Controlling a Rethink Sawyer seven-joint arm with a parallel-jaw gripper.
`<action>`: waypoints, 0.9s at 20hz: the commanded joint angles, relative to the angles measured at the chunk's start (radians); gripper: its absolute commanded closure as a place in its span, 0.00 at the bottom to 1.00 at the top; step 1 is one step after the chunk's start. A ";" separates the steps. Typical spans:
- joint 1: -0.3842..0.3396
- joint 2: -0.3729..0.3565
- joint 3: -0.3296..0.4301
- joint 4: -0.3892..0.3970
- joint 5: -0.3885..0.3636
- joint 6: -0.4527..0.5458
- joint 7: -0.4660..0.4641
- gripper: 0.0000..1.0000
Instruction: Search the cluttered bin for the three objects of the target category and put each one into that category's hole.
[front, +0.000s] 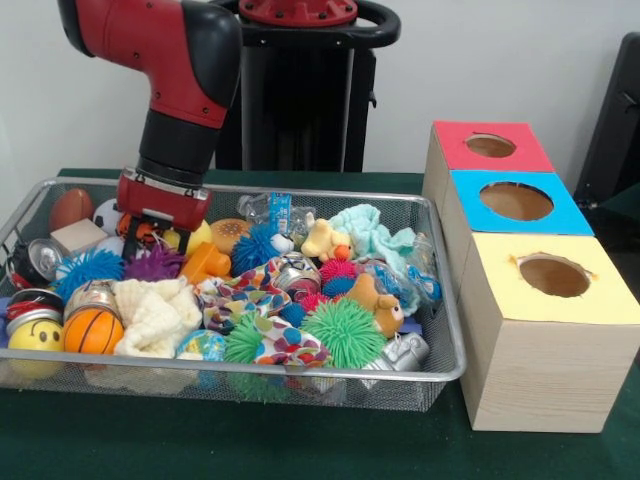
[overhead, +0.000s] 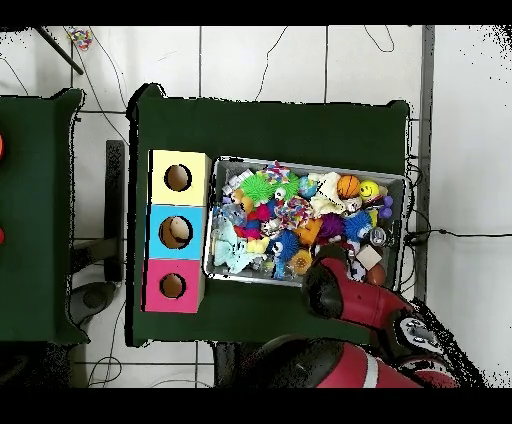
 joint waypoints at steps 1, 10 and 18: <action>-0.096 0.040 0.095 0.119 -0.044 0.160 0.154 0.00; -0.174 -0.069 0.152 0.158 -0.067 0.226 0.113 0.00; -0.230 -0.082 0.169 0.178 -0.085 0.247 0.102 0.00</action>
